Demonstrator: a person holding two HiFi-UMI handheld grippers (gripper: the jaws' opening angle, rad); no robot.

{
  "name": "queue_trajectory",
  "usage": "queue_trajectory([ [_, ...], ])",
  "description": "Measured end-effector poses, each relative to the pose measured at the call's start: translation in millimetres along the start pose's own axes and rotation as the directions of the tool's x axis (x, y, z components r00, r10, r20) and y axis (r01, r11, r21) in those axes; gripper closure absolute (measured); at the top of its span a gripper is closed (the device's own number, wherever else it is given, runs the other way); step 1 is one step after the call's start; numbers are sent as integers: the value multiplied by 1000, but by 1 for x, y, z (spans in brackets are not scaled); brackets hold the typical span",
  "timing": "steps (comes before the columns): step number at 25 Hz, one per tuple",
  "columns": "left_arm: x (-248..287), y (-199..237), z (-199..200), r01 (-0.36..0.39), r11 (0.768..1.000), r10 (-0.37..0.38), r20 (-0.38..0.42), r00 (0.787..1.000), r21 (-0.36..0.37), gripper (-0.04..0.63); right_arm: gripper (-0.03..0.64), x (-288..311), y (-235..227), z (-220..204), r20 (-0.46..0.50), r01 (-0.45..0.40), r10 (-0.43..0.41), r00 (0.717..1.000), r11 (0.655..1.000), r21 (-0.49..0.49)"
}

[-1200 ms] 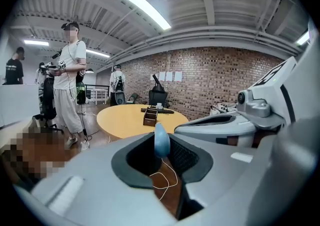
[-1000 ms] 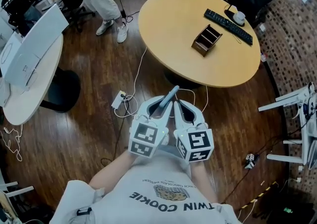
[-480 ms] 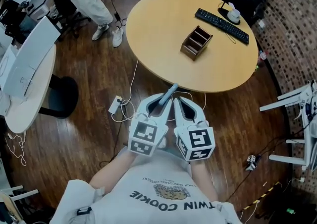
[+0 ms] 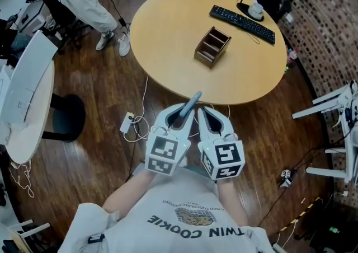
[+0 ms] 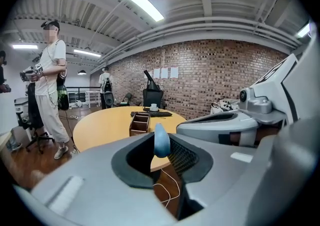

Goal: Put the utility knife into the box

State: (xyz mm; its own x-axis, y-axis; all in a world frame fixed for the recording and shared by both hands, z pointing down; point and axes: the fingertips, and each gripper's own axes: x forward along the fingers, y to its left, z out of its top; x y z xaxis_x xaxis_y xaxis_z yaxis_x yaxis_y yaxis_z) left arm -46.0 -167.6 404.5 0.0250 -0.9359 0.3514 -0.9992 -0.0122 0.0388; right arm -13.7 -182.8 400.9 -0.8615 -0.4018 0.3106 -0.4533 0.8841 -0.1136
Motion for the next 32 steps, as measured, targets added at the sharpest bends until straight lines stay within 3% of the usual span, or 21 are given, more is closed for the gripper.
queue_trajectory([
  [17, 95, 42, 25, 118, 991, -116, -32, 993, 59, 523, 615, 74, -61, 17, -22, 113, -112, 993, 993, 33],
  [32, 165, 84, 28, 245, 942, -218, -137, 966, 228, 523, 615, 137, -97, 27, -47, 241, -238, 970, 969, 55],
])
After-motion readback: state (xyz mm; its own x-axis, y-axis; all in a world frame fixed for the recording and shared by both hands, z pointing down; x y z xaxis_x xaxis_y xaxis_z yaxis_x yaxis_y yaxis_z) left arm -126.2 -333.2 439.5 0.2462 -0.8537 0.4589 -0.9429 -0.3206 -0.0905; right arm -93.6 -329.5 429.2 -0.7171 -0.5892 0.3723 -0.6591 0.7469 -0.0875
